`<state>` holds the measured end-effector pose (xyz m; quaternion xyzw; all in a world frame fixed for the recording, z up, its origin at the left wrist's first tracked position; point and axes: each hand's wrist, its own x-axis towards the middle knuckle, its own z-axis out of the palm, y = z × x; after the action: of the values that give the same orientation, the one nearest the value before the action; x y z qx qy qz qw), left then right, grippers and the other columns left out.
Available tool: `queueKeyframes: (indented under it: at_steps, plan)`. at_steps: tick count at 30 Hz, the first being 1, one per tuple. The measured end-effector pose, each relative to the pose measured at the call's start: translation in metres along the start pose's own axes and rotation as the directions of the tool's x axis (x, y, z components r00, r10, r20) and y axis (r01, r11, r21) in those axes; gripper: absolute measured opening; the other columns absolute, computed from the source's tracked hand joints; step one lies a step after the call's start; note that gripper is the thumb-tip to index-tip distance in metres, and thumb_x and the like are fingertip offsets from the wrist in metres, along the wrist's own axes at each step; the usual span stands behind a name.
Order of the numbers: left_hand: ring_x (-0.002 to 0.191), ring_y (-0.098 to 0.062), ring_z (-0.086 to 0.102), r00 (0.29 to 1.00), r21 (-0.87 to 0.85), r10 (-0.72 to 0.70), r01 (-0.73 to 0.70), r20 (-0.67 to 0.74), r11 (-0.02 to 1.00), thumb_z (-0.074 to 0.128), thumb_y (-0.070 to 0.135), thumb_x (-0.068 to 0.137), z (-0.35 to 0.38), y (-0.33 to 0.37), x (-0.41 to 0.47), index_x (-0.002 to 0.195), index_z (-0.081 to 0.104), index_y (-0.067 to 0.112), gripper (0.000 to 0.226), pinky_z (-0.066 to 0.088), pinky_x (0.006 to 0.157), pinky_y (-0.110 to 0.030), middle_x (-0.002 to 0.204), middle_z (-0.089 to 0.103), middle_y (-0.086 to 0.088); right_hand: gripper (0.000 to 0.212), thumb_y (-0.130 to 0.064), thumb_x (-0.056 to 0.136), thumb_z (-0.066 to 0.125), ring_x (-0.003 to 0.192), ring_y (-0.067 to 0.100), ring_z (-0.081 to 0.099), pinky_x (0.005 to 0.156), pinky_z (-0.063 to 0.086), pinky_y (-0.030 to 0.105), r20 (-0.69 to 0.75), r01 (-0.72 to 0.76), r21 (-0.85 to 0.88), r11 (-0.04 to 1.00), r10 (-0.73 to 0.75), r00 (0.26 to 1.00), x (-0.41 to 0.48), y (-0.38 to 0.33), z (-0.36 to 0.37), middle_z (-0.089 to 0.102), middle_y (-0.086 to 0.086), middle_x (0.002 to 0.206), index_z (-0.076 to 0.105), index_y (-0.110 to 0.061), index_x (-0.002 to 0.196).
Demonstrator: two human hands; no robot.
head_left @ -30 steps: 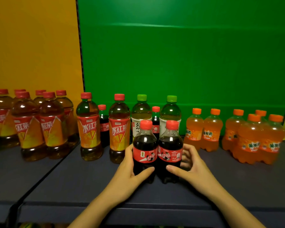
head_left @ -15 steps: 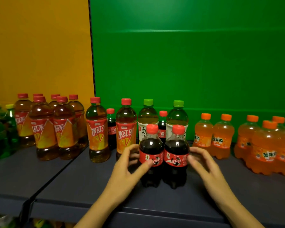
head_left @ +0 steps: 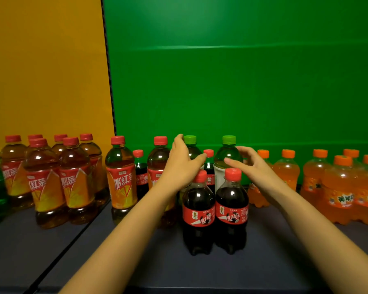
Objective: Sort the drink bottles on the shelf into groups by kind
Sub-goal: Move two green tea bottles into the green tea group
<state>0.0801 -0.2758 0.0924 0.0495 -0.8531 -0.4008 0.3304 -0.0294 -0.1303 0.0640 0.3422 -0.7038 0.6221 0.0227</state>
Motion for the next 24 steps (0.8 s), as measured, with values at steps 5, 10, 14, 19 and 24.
queueKeyframes:
  at_steps: [5, 10, 14, 19, 24]
  plan:
    - [0.131, -0.033, 0.036, 0.993, 0.13, -0.102, 0.095, 0.051, 0.987, 0.061, 0.024, 0.084, 0.002, 0.006, 0.019, 0.138, 0.015, -0.001, 0.075, 0.033, 0.108, -0.046, 0.142, 0.035, -0.02, 0.06, -0.011, 0.074, 0.073, 0.085, 0.0, 0.06, 0.066, 0.051, 0.009, 0.072, -0.036, 0.025, 0.999, 0.034, 0.997, 0.004, 0.01, 0.008, 0.06, -0.009, 0.1, 0.041, -0.018, 0.123]
    - [0.122, -0.035, 0.042, 0.992, 0.24, -0.125, 0.119, 0.01, 0.963, 0.073, 0.017, 0.074, 0.006, 0.006, 0.029, 0.126, 0.028, -0.003, 0.072, 0.039, 0.101, -0.041, 0.132, 0.038, -0.02, 0.067, -0.015, 0.065, 0.081, 0.093, 0.016, 0.066, 0.08, 0.056, 0.026, 0.063, -0.063, 0.051, 0.997, 0.06, 0.996, 0.006, 0.018, 0.014, 0.066, 0.005, 0.104, 0.046, -0.009, 0.122]
    - [0.119, -0.034, 0.045, 0.988, 0.225, -0.129, 0.107, 0.087, 0.968, 0.08, 0.017, 0.066, 0.008, 0.007, 0.033, 0.129, 0.022, 0.004, 0.087, 0.04, 0.097, -0.04, 0.132, 0.039, -0.018, 0.07, -0.018, 0.06, 0.083, 0.105, 0.024, 0.064, 0.09, 0.052, 0.039, 0.06, -0.059, 0.07, 0.996, 0.055, 0.997, 0.007, 0.022, 0.015, 0.065, 0.012, 0.115, 0.05, -0.008, 0.121]
    - [0.114, -0.034, 0.049, 0.977, 0.244, -0.124, 0.08, 0.173, 0.967, 0.083, 0.02, 0.063, 0.006, 0.003, 0.037, 0.126, 0.019, 0.007, 0.091, 0.043, 0.096, -0.043, 0.127, 0.047, -0.02, 0.063, -0.01, 0.065, 0.08, 0.102, 0.022, 0.064, 0.087, 0.053, 0.034, 0.035, -0.07, 0.093, 0.993, 0.068, 0.997, 0.01, 0.024, 0.016, 0.065, 0.011, 0.113, 0.049, -0.009, 0.121]
    - [0.102, -0.033, 0.054, 0.991, 0.211, -0.05, 0.023, 0.124, 0.977, 0.086, 0.026, 0.056, 0.006, -0.001, 0.037, 0.116, 0.031, 0.008, 0.083, 0.044, 0.081, -0.037, 0.108, 0.054, -0.014, 0.062, -0.009, 0.065, 0.081, 0.093, 0.019, 0.065, 0.075, 0.054, 0.024, 0.008, -0.06, 0.117, 0.991, 0.06, 0.998, 0.01, 0.022, 0.016, 0.066, 0.011, 0.108, 0.05, -0.005, 0.119]
